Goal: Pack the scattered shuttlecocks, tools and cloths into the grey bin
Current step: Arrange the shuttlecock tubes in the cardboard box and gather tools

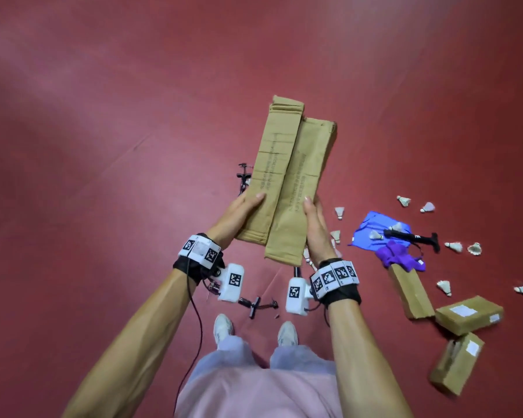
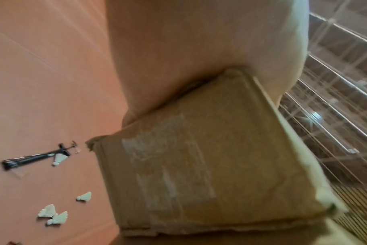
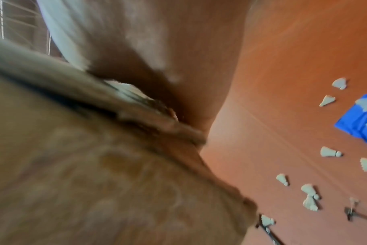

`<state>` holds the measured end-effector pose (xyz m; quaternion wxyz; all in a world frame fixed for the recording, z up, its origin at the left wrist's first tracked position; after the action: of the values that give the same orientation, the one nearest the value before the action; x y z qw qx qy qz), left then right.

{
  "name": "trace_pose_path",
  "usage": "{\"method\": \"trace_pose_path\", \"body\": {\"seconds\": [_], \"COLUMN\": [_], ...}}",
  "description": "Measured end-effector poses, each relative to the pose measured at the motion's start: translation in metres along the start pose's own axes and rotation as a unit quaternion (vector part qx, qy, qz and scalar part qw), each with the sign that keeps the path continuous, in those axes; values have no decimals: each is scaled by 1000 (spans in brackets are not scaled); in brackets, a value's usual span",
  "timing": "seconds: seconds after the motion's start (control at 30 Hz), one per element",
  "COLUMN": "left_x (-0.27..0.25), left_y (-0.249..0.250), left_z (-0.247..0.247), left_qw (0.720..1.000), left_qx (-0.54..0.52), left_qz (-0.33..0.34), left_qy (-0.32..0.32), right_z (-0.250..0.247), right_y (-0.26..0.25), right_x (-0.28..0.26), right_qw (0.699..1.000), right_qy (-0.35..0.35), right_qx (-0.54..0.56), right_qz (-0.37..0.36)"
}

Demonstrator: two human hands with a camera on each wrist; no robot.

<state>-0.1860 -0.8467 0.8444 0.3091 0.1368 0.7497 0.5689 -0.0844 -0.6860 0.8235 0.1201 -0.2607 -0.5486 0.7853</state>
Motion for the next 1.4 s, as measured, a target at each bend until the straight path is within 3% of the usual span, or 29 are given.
{"method": "trace_pose_path", "body": {"seconds": [0.27, 0.43, 0.57, 0.77, 0.97, 1.2, 1.4], "left_x": [-166, -315, -454, -665, -832, -969, -1065], "left_y": [-49, -94, -143, -220, -281, -341, -374], "left_z": [-126, -191, -219, -212, -143, -22, 49], "left_qw": [976, 938, 889, 783, 663, 498, 331], "left_qx": [-69, -91, -100, -107, -145, -227, -294], "left_qz": [-15, -39, -62, -113, -166, -219, -239], "left_qy": [208, 331, 442, 602, 715, 808, 864], "right_z": [166, 282, 362, 439, 457, 427, 417], "right_y": [33, 82, 124, 207, 287, 379, 440], "right_x": [-54, -139, -244, -432, -613, -790, -944], "right_qw": [972, 912, 856, 722, 612, 451, 310], "right_qy": [-229, -389, -489, -656, -737, -787, -836], "right_qx": [-45, -113, -165, -213, -244, -290, -313], "right_qz": [23, 60, 25, 60, 154, 304, 328]}}
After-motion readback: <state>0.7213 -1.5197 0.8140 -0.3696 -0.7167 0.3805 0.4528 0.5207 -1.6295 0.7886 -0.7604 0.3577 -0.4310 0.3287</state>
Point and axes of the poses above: each hand's wrist, its own x-axis towards the middle knuckle, its own z-axis out of the palm, y = z × x, the point moved 5 cm from there along x, towards the middle knuckle, and after that the axes turned 11 degrees about x, right-handed, at the moved point
